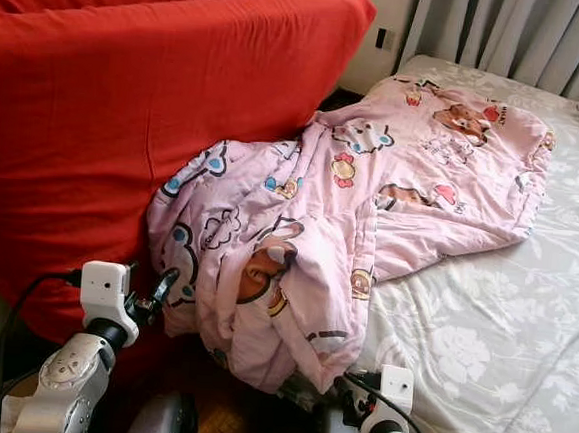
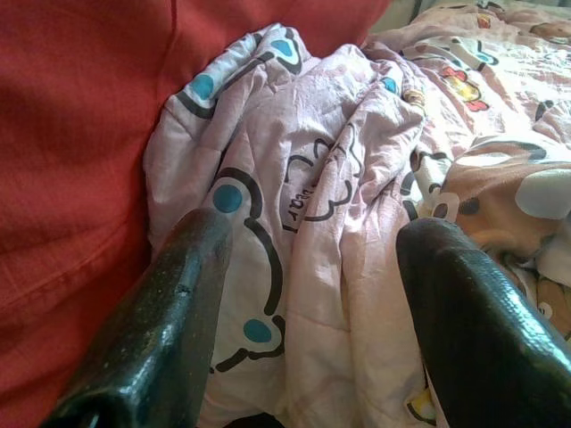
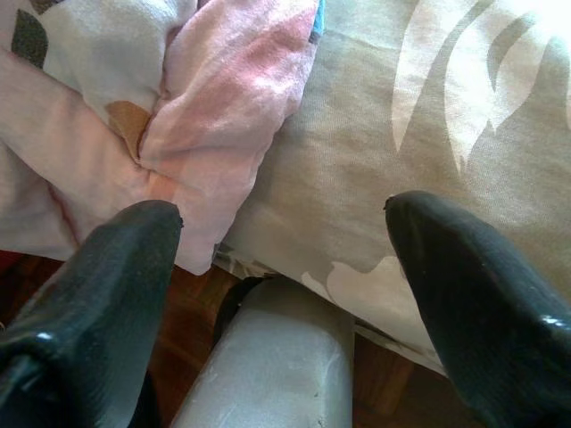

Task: Clean up the room

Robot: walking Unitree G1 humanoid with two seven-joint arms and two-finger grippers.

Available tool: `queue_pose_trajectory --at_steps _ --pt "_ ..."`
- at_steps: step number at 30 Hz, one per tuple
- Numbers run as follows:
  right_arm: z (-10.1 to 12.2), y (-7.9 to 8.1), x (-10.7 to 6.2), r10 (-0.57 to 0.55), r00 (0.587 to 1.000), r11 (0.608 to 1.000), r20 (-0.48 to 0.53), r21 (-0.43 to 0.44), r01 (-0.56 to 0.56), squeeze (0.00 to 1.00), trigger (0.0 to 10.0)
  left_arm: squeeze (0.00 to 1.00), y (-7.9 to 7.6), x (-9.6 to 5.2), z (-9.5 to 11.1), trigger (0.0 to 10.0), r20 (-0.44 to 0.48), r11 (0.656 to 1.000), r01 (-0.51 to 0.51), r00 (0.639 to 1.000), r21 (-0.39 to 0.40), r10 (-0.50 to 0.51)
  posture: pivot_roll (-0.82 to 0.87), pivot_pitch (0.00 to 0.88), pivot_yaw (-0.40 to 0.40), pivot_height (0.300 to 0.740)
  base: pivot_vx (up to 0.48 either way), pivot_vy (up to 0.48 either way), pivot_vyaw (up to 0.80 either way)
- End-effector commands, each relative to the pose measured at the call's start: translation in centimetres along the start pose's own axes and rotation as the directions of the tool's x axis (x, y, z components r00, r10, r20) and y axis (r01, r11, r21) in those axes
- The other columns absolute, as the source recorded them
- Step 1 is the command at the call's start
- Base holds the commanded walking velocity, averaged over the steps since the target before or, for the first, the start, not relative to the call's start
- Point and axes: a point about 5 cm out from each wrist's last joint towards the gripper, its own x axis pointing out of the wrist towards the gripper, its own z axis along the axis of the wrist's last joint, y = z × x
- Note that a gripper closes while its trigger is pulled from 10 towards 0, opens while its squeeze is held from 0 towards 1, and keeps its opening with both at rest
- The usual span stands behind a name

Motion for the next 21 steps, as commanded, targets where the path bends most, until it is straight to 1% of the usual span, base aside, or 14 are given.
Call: queue_pose_trajectory --at_steps 1,14,15,16,17,18,21 --pt "-0.3 0.0 0.0 -0.001 1.000 1.000 -0.014 0.014 0.001 1.00 10.0 0.00 0.0 0.1 0.2 10.0 0.006 1.000 0.000 1.000 -0.004 0.000 0.02 0.102 -0.009 0.601 0.000 0.000 0.00" --pt "-0.3 0.0 0.0 -0.001 1.000 1.000 -0.014 0.014 0.001 1.00 10.0 0.00 0.0 0.1 0.2 10.0 0.006 1.000 0.000 1.000 -0.004 0.000 0.02 0.102 -0.009 0.601 0.000 0.000 0.00" --pt "0.0 -0.3 0.0 -0.011 1.000 0.999 -0.009 0.049 0.012 1.00 10.0 0.00 0.0 -0.1 0.3 10.0 0.006 1.000 0.002 1.000 -0.005 -0.002 0.03 0.105 -0.009 0.601 0.000 0.000 0.00" --pt "5.2 4.0 2.6 0.065 0.981 0.994 0.180 0.078 -0.080 0.00 10.0 0.00 0.0 -1.2 0.1 10.0 -0.002 1.000 -0.019 1.000 -0.009 0.019 0.08 0.191 -0.037 0.601 0.000 0.000 0.00" --pt "9.1 7.3 3.6 0.117 0.942 0.986 0.314 0.079 -0.149 0.00 10.0 0.00 0.1 -2.0 0.0 10.0 -0.007 0.999 -0.036 0.999 -0.011 0.036 0.08 0.188 -0.037 0.601 0.000 0.000 0.00" --pt "13.0 10.7 3.9 0.171 0.877 0.975 0.448 0.053 -0.217 0.00 10.0 0.00 0.2 -2.5 -0.1 10.0 -0.010 0.999 -0.053 0.999 -0.013 0.053 0.07 0.182 -0.036 0.601 0.000 0.000 0.00" --pt "13.2 10.6 3.6 0.175 0.858 0.977 0.484 0.021 -0.211 0.00 10.0 0.00 0.1 -2.3 0.1 10.0 -0.004 0.999 -0.050 0.999 -0.015 0.050 0.07 0.180 -0.035 0.601 0.000 0.000 0.00"
